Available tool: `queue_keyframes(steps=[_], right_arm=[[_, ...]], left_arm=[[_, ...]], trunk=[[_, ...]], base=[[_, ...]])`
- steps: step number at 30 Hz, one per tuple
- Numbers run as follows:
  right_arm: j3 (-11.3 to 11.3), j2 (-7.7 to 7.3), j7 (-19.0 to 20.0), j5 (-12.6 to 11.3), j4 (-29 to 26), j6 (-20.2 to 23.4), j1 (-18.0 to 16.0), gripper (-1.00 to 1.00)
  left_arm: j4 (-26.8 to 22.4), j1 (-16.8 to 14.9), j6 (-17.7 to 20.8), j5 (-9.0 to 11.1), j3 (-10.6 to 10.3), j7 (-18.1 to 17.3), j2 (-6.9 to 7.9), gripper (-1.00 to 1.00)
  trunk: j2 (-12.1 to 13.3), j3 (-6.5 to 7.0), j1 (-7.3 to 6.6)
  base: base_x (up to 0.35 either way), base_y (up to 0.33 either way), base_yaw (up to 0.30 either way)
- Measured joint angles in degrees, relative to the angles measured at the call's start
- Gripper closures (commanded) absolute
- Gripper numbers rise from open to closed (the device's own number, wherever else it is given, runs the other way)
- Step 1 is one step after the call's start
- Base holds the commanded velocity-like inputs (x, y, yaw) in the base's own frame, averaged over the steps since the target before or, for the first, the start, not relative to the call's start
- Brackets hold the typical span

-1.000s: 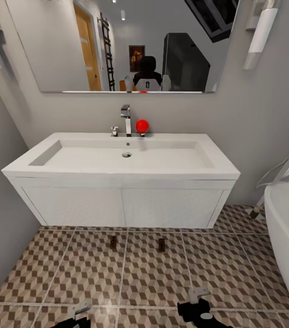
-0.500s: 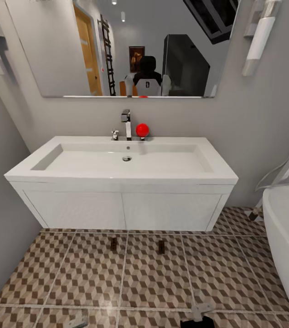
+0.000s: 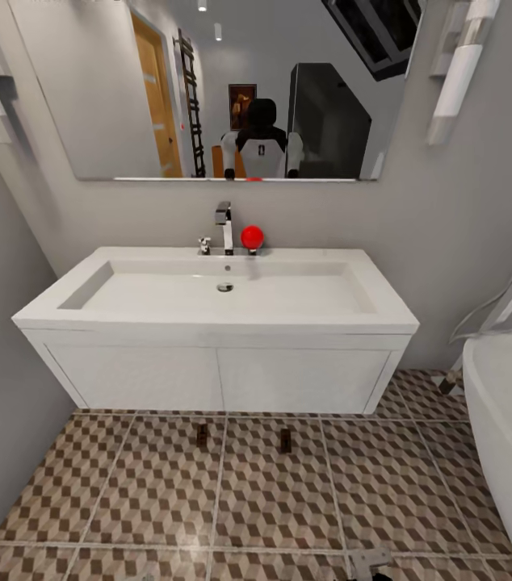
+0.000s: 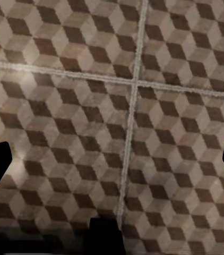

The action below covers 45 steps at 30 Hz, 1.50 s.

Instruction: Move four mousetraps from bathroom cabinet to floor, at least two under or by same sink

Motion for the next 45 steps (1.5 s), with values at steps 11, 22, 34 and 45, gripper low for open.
queue_keyframes(steps=[11,22,34,45], right_arm=[[0.0,-0.68,-3.0,0.0,0.7,0.0,1.0,-1.0],[0.0,-0.49,-4.9,0.0,1.2,0.1,2.7,-1.0],[0.0,-0.24,-4.9,0.4,1.3,0.2,4.2,-1.0],[0.0,-0.16,-4.8,0.7,1.7,0.3,7.2,-1.0]], left_arm=[[0.0,0.8,0.0,0.0,0.0,0.0,0.02,-1.0],[0.0,2.3,0.0,0.0,0.0,0.0,-0.15,-1.0],[0.0,5.0,0.0,0.0,0.0,-0.1,-0.49,-1.0],[0.0,8.0,0.2,0.1,0.0,-0.1,-0.62,-1.0]], trunk=[[4.4,1.98,-2.42],[8.8,3.95,-4.83],[13.6,6.1,-7.47],[18.1,8.08,-9.89]], base=[[0.0,0.0,0.0],[0.0,0.0,0.0],[0.0,0.0,0.0],[0.0,0.0,0.0]])
